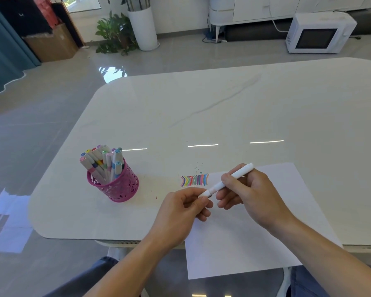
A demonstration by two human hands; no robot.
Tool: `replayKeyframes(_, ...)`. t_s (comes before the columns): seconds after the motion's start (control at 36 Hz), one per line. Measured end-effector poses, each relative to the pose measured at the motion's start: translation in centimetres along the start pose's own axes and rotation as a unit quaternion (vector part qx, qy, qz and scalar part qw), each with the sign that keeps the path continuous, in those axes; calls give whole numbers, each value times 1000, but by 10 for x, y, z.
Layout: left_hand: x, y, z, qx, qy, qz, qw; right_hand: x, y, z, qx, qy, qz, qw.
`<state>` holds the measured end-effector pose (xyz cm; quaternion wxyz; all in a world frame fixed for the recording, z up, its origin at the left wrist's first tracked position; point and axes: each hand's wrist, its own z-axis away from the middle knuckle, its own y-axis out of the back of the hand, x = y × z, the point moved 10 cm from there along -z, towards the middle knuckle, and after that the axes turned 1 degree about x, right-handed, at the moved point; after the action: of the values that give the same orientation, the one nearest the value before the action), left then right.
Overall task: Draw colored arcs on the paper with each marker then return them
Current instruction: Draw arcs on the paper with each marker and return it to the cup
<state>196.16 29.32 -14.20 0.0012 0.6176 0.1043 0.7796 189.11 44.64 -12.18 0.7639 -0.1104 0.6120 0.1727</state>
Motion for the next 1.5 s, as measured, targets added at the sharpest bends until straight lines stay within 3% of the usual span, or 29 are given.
replayKeyframes(0.31, 31, 10, 0, 95, -144, -187, 967, 10, -6, 1, -17, -56, -141, 988)
replayKeyframes(0.5, 34, 13, 1, 90, -149, -199, 964, 14, -11, 1, -26, -66, -159, 985)
replayKeyframes(0.64, 22, 17, -7, 23, -46, -110, 993, 17, -20, 3, -89, -103, -140, 981)
replayKeyframes(0.72, 23, 28, -7, 38, -20, -24, 999, 19, -23, 5, -107, -127, -128, 978)
replayKeyframes(0.92, 32, 67, -4, 115, -22, 135, 984, 27, -11, 1, -37, -154, -109, 981)
replayKeyframes(1.06, 53, 99, 5, 189, -85, 123, 971, 29, -8, 1, -16, -147, -38, 988)
replayKeyframes(1.17, 80, 127, 27, 283, -167, 38, 944, 25, -12, 2, -37, -103, 61, 992)
replayKeyframes(1.28, 109, 150, 57, 368, -240, -107, 892, 19, -14, 4, -43, -56, 144, 987)
replayKeyframes(1.5, 127, 180, 78, 421, -303, -196, 832, 21, -15, 6, -46, -44, 167, 984)
